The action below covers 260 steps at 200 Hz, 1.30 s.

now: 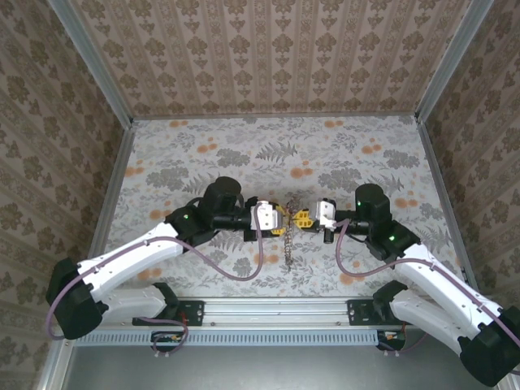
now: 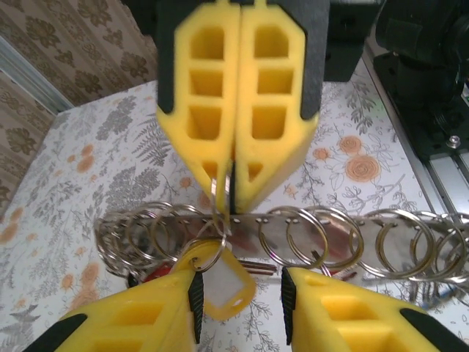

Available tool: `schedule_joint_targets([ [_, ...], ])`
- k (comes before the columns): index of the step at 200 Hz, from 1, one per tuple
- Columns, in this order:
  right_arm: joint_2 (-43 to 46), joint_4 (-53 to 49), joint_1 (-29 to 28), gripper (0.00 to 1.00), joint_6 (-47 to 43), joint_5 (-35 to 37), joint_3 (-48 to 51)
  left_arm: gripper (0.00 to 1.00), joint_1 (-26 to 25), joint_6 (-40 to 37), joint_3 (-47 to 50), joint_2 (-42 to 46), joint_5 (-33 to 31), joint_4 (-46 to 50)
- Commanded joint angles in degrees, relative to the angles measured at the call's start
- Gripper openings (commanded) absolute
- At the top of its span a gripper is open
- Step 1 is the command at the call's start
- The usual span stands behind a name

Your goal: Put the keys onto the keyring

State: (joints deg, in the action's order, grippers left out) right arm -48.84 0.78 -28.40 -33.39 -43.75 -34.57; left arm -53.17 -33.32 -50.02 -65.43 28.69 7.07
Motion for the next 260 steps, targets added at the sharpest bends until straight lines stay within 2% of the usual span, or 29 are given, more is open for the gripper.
schedule_joint_targets([
  [1,0.9,4.2,-0.6,0.0,-1.7,0.1,0.2,0.38,0.3,2.3,1.0,2.3,1.8,-2.1],
  [16,0.8,4.1,-0.8,0.0,-1.7,0.2,0.2,0.42,0.4,1.2,0.7,3.0,2.2,-0.6],
  [80,0.2,4.1,-1.4,0.0,-1.7,0.3,-0.1,0.43,0.5,-0.7,-1.0,1.4,2.2,2.6],
  [149,-0.9,4.6,-2.2,0.0,-1.2,-0.1,-0.2,0.43,0.4,2.2,-1.3,-0.3,3.6,-2.3],
  [184,-1.3,5.7,-2.3,0.0,0.0,0.2,-0.2,0.35,0.5,3.4,-0.9,0.2,6.4,-3.6],
  [215,-1.5,6.5,-2.3,0.0,0.4,0.3,0.1,0.21,0.4,2.8,-1.2,-0.2,7.8,-2.1],
  [260,-1.5,6.0,-2.3,0.0,-0.1,0.3,0.1,0.19,0.6,1.4,-2.0,-0.8,7.2,0.6],
])
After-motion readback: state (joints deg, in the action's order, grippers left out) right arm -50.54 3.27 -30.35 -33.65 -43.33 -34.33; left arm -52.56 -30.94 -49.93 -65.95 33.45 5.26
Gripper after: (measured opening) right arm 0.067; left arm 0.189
